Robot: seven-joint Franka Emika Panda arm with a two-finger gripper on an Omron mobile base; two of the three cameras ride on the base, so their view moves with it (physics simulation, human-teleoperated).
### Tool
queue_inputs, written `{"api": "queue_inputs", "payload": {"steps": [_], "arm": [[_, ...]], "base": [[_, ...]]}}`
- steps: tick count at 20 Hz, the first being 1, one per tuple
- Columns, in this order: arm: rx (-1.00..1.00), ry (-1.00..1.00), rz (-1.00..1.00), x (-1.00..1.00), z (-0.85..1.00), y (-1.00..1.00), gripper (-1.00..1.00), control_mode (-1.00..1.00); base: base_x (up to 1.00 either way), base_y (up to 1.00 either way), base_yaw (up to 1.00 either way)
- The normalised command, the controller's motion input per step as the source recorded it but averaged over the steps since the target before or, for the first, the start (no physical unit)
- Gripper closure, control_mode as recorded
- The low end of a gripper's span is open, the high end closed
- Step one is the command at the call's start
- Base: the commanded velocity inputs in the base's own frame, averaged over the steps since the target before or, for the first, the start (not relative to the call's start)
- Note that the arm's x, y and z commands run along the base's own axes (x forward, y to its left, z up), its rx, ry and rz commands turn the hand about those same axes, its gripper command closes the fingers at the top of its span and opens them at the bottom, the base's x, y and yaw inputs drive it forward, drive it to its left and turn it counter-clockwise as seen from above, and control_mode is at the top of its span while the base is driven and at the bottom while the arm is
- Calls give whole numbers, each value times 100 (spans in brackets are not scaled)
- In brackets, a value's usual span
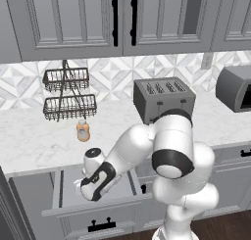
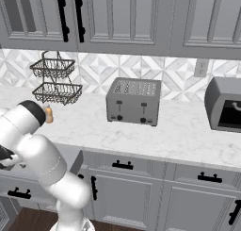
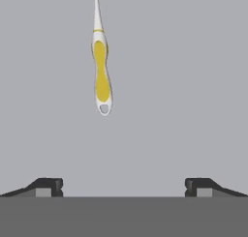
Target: Pick the dish brush from the drawer and place it on the counter.
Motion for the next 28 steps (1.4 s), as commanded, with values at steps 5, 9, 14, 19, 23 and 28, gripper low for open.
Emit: {"api": "queue_inputs", "payload": {"steps": [5, 9, 14, 19, 23, 28], "arm": [[-1, 0, 0, 21, -10, 9, -100, -100], [-2, 0, 0, 21, -12, 18, -100, -100], [-1, 0, 0, 33, 0, 29, -100, -100], [0, 0, 0, 43, -1, 23, -100, -100], [-4, 0, 0, 49, -9, 47, -100, -100], [-8, 0, 0, 48, -16, 72, -100, -100]], "base": [[0, 0, 0], [0, 0, 0], [0, 0, 0], [0, 0, 0], [0, 0, 0], [0, 0, 0]]}}
